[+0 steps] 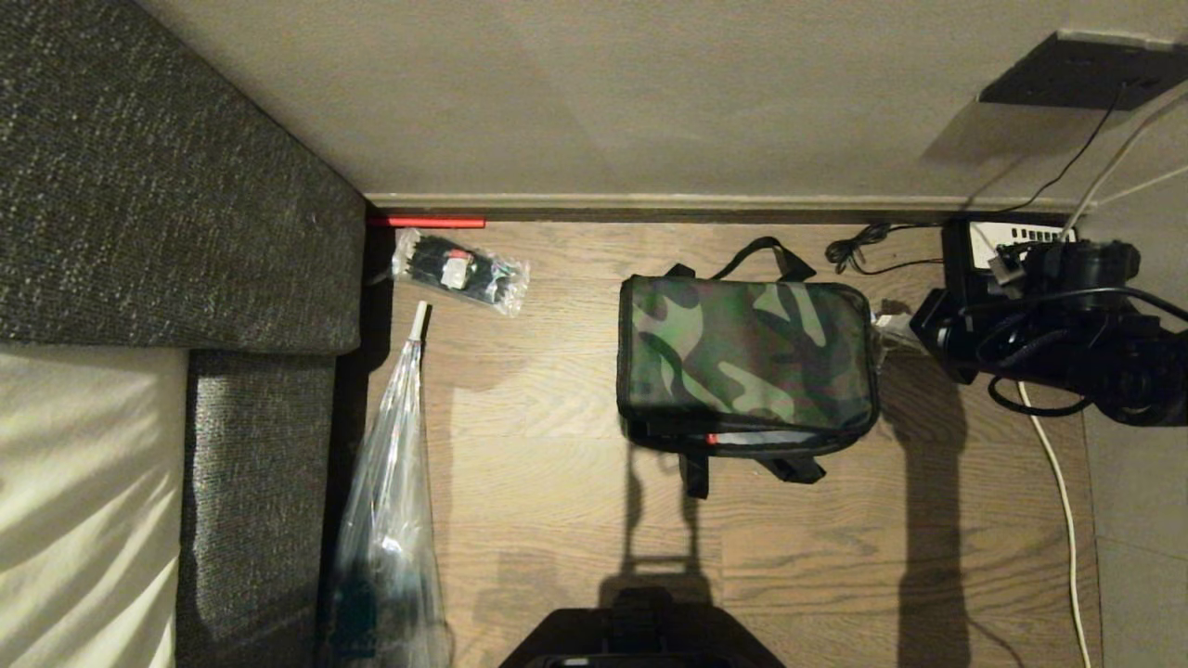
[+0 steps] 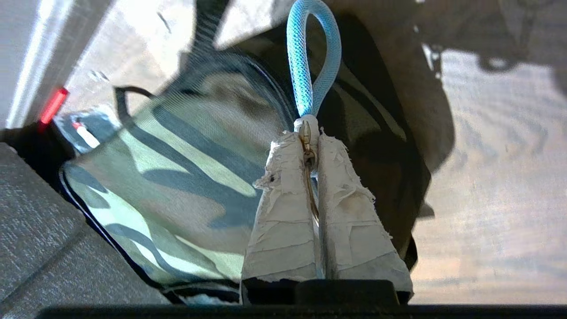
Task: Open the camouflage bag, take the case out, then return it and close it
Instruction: Open the top of the storage box
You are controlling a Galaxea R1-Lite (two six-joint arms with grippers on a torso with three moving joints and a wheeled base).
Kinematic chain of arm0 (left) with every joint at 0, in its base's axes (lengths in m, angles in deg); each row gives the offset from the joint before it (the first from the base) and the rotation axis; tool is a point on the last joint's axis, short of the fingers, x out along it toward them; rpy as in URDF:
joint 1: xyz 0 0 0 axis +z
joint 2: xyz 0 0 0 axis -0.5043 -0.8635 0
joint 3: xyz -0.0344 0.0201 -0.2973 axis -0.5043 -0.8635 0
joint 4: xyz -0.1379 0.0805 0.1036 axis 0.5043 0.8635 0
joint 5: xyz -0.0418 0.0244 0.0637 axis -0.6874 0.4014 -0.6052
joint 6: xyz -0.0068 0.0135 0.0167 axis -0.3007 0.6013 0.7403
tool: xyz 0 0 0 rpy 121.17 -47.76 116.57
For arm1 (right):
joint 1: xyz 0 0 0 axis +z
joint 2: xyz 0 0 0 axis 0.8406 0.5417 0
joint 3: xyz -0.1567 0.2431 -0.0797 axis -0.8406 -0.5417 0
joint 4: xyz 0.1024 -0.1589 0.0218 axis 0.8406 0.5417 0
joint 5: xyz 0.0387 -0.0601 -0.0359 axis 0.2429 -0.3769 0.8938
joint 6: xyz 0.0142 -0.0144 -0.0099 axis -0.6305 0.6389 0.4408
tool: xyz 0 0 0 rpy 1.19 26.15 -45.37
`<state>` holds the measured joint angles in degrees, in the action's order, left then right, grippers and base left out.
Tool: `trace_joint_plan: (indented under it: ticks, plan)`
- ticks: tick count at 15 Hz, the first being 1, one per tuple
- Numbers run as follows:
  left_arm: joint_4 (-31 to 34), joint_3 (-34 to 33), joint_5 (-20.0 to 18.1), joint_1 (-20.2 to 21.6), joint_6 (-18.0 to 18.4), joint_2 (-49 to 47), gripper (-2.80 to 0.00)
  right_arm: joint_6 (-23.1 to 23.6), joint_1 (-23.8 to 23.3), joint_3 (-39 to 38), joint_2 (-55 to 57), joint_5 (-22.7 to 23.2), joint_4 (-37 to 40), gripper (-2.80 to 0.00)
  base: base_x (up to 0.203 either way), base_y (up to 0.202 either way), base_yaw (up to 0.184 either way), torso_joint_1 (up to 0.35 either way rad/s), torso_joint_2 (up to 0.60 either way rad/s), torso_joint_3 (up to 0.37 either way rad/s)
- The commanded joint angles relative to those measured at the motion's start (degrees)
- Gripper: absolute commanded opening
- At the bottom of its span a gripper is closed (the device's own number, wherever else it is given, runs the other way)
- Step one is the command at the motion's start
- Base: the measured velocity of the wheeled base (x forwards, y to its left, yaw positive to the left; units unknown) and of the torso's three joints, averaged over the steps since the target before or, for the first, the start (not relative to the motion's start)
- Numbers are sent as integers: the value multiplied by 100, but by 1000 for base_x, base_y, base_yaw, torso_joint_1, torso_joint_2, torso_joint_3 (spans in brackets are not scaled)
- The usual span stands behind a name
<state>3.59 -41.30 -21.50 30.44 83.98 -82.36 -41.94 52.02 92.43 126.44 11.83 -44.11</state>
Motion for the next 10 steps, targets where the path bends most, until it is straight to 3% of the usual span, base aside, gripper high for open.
trace_joint_plan:
  ticks: [1, 10]
  plan:
    - [0, 0, 1, 2, -4, 0, -280, -11, 0, 7, -10, 16, -107, -280, 0, 0, 0, 0, 0, 0]
    - [0, 0, 1, 2, -4, 0, -280, 504, 0, 104, -1, 25, -143, -280, 0, 0, 0, 0, 0, 0]
